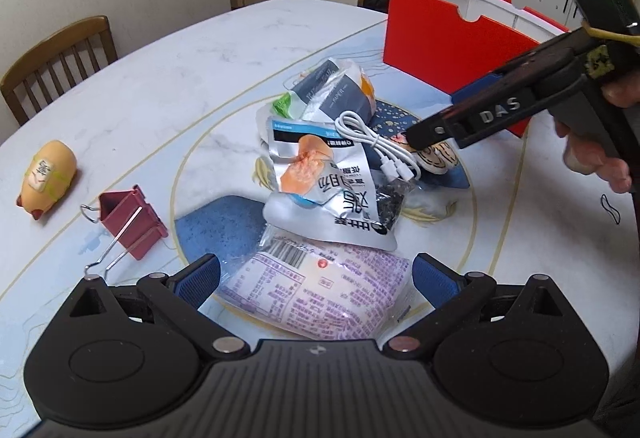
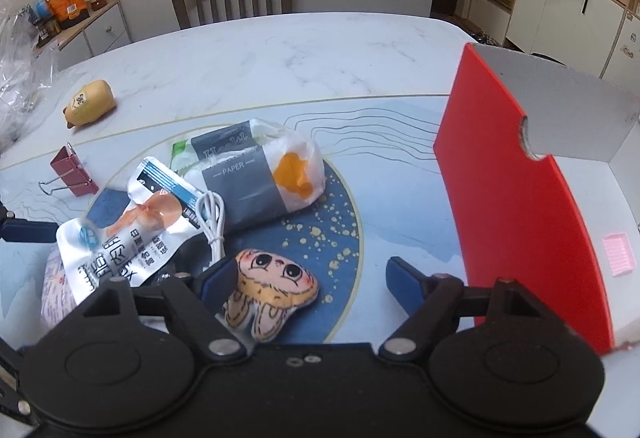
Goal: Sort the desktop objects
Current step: 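Grasp the purple-printed bread bag with left tool while right tool grasps bunny plush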
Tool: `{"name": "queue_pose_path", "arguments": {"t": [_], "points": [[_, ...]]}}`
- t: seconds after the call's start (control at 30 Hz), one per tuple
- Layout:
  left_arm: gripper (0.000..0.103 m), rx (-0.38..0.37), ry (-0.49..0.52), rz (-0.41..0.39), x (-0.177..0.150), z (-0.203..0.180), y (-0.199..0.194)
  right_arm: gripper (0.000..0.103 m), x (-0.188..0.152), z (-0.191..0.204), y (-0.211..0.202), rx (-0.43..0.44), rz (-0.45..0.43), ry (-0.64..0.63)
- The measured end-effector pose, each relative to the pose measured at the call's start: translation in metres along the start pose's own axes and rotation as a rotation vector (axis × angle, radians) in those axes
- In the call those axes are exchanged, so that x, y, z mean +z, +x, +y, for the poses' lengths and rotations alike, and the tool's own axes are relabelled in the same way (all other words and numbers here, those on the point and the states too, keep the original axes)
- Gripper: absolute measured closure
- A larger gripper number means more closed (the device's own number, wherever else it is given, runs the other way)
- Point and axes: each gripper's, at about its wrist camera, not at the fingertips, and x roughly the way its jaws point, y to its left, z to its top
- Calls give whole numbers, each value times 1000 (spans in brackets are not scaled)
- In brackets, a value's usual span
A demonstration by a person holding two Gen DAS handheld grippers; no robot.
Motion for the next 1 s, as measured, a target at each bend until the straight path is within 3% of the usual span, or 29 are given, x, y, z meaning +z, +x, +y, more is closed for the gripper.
{"name": "queue_pose_path", "arguments": {"t": [0.27,0.4,0.67,0.87,1.0], "points": [[0,-5,30,-4,-2,-4,0,29,0,10,11,23,34,-10],[0,-8,29,-2,-4,-4,2,41,-2,11,17,27,57,-5],[1,-10,42,1,-6,-4,3,51,-2,10,17,36,53,2],[13,-6,31,19,-8,-1,3,53,-3,8,15,41,48,11],[28,-7,35,7,-6,-4,-1,54,-5,5,12,43,45,26]]}}
